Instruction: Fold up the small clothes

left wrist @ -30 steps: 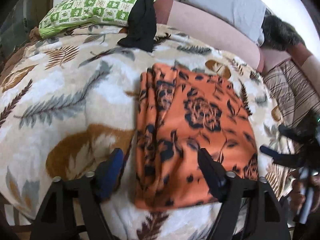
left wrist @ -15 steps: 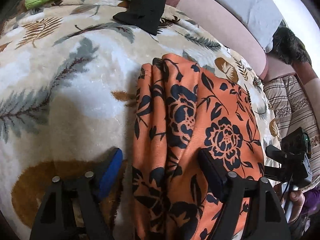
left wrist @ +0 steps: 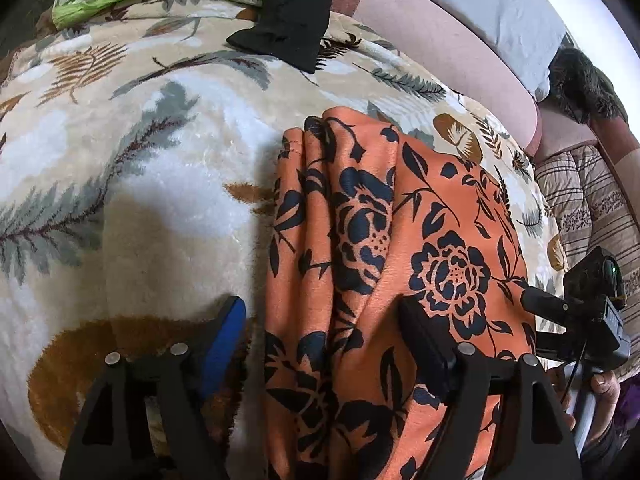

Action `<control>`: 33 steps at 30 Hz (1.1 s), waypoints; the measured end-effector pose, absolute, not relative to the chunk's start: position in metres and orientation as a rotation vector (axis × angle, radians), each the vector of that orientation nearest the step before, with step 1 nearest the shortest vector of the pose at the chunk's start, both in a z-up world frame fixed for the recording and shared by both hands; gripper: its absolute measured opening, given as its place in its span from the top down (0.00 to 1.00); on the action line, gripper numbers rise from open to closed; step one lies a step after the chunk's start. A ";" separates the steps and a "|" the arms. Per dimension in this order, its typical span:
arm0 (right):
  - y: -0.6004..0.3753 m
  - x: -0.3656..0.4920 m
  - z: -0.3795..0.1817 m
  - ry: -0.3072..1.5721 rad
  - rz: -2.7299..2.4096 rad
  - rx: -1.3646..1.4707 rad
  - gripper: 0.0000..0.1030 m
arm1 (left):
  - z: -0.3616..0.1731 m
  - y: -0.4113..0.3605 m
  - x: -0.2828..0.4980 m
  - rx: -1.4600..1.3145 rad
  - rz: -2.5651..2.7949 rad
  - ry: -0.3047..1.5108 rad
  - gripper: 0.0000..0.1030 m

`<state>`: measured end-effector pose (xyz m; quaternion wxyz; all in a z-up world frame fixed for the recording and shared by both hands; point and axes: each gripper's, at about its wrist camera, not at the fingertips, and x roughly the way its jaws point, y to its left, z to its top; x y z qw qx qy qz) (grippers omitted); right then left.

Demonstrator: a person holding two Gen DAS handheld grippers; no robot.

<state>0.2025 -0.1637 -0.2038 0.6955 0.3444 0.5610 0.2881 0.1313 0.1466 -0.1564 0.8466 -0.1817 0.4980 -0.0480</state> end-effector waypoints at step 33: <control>-0.134 0.187 -0.161 1.210 0.655 0.474 0.59 | -0.143 0.115 0.127 -0.239 -0.186 1.028 0.66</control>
